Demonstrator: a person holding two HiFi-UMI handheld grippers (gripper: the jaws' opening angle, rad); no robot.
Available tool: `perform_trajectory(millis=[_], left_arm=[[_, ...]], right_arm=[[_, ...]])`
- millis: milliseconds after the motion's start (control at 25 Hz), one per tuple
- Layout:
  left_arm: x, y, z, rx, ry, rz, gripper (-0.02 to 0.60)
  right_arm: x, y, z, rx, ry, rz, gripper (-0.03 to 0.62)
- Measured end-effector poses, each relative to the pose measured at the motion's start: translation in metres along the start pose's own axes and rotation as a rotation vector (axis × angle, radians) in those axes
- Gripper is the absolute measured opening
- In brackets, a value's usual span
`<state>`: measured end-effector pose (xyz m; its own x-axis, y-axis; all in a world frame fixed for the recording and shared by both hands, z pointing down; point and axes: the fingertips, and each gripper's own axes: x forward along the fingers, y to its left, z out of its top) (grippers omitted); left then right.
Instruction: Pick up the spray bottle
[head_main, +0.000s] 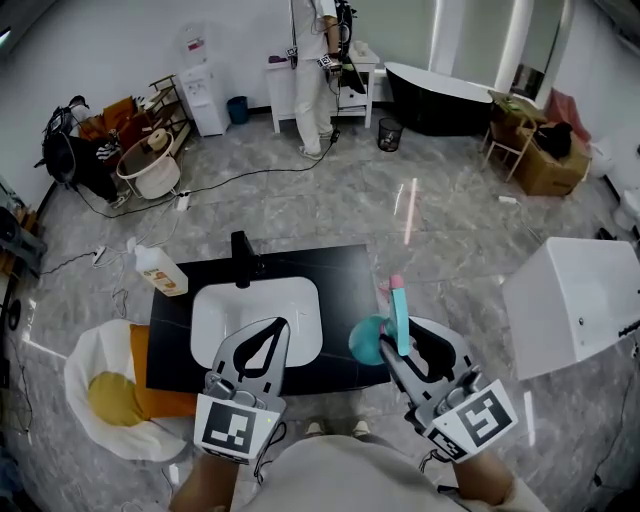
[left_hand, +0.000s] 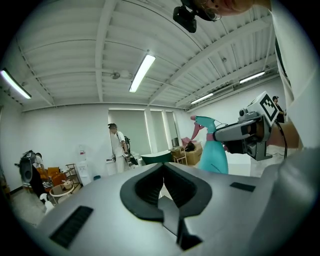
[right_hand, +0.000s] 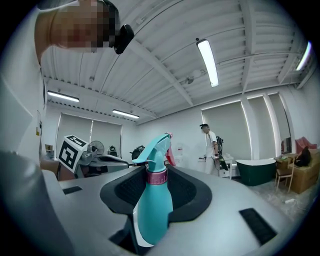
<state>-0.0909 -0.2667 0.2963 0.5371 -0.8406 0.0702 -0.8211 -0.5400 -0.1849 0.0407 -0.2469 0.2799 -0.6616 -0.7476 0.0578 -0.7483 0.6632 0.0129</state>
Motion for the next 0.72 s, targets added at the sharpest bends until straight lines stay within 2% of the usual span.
perform_trajectory(millis=[360,720], left_arm=[[-0.01,-0.01,-0.023,-0.025,0.058,0.002,0.02],[-0.014,-0.008,-0.016,-0.018,0.043,0.02,0.02]], right_arm=[[-0.002,0.013,-0.019,-0.002,0.047,0.02,0.16],[-0.004,0.015,-0.014,-0.008,0.017,0.02,0.16]])
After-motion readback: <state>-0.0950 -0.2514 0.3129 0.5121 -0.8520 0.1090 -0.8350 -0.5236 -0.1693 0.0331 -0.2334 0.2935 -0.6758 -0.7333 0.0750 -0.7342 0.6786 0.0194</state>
